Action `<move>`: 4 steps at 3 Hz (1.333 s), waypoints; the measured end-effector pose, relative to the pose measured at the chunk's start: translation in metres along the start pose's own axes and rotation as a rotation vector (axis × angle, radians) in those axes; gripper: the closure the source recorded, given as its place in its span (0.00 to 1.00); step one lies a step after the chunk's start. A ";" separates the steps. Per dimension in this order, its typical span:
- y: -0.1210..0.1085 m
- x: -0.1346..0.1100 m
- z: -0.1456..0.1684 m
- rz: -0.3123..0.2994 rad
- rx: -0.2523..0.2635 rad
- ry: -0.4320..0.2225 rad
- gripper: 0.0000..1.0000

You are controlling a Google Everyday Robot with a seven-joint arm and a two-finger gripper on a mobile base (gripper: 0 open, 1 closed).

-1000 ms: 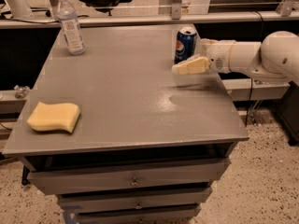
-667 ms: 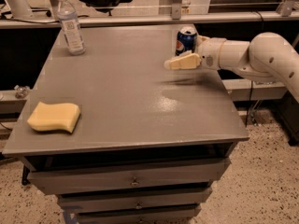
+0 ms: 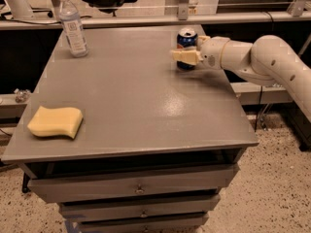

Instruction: Move pepsi can near sponge

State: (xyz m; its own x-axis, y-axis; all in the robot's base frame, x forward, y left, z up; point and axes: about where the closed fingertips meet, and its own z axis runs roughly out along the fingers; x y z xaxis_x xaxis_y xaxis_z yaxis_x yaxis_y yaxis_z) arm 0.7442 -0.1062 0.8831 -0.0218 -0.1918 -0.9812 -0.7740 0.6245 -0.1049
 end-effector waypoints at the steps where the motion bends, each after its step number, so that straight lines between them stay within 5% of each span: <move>1: 0.001 -0.001 0.003 0.003 0.001 -0.016 0.64; 2: 0.010 -0.010 0.006 0.037 -0.022 -0.055 0.87; 3: 0.041 -0.031 0.009 0.083 -0.085 -0.110 1.00; 4: 0.096 -0.053 0.011 0.114 -0.198 -0.154 1.00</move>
Offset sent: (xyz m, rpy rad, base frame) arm -0.0112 0.0182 0.0190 0.1351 0.0036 0.0385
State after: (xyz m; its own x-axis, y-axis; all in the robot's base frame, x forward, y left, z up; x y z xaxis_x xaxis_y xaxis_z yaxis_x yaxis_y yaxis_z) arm 0.6779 -0.0283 0.9230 -0.0316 -0.0018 -0.9995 -0.8808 0.4727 0.0270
